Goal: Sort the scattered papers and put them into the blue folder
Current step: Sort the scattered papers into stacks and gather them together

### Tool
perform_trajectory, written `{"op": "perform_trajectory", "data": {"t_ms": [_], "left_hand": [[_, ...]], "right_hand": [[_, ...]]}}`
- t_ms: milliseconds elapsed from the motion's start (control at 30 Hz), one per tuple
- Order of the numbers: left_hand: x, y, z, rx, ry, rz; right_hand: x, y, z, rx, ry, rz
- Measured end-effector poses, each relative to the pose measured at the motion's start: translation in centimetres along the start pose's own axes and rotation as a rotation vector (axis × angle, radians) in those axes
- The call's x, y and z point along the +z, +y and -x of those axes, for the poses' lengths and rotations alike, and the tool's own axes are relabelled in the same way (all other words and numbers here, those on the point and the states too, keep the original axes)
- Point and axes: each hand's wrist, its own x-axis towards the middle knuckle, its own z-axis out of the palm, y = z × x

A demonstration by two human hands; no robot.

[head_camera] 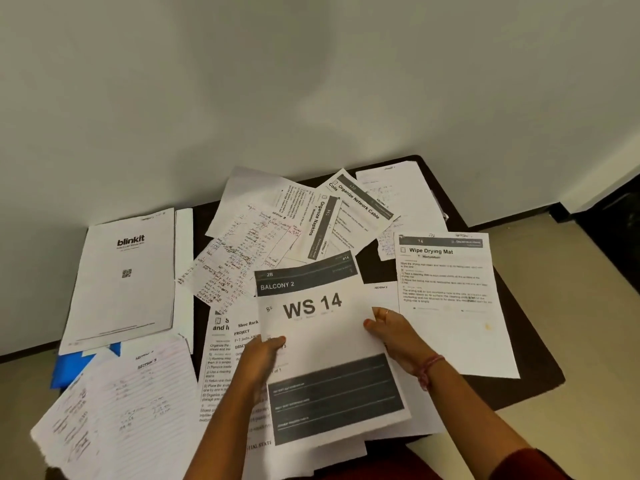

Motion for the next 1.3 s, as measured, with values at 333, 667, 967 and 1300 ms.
{"op": "perform_trajectory", "data": {"t_ms": [333,667,967,1300], "left_hand": [[-1.2,0.8,-2.4,-0.014,-0.018,0.113],[-1.6,0.0,-3.6,0.007,0.024,0.074],[-2.0,-1.1,-3.9,0.069,0.085,0.084],[-1.9,-2.2,-4.7,0.132,0.152,-0.007]], "right_hand": [[0.1,1.0,-0.3,0.168,-0.094,-0.031],[0.9,0.5,-1.6,0.16,-0.07,0.191],[2.6,-5.3,-7.4,-0.193,0.373,0.106],[7.3,-9.2,-16.8,0.091,0.373,-0.164]]}}
